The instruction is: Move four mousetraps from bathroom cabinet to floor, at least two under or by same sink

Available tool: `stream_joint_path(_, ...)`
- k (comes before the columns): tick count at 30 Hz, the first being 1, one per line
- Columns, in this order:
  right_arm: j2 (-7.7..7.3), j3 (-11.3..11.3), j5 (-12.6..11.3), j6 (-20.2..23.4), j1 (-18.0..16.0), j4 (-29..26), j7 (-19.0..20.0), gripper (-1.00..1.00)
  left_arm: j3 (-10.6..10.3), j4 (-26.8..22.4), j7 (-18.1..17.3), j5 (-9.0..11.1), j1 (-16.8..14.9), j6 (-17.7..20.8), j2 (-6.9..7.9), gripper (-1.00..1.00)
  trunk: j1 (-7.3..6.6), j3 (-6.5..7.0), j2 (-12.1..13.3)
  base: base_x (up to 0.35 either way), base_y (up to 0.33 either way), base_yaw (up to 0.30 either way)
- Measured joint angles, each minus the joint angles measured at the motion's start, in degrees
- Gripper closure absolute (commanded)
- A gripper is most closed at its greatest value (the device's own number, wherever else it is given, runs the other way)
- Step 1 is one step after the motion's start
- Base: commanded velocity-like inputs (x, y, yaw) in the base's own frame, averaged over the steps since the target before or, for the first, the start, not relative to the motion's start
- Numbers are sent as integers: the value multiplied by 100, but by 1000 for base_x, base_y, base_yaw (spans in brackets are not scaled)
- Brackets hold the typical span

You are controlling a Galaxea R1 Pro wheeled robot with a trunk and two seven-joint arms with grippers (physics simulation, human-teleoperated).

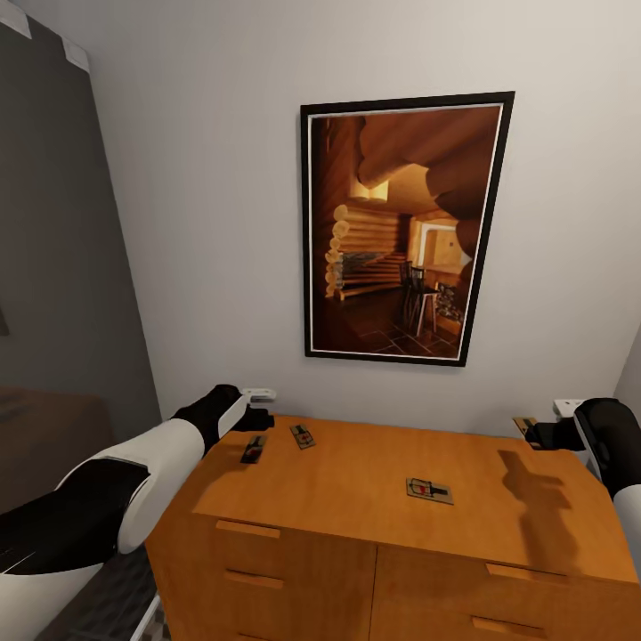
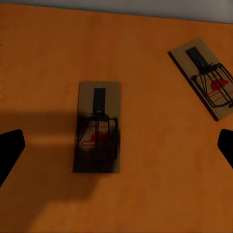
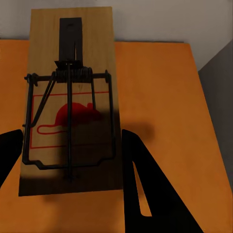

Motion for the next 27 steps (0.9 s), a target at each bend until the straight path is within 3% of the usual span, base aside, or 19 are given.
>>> stream_joint_path(6,-9,-3,-1,-2,0,1,1,100,3,18,1,0,-1,35,0,-100,-1,0,0,21,71,0)
stream_joint_path(19,-18,-3,1,-7,3,1,-11,100,3,8,-10,-3,-5,304,60,-100,-1,0,0,93,277,0)
stream_joint_path(27,-19,-3,0,-4,1,0,-17,100,-1,-14,-15,-8,-2,253,83,-100,0,0,0,24,67,0)
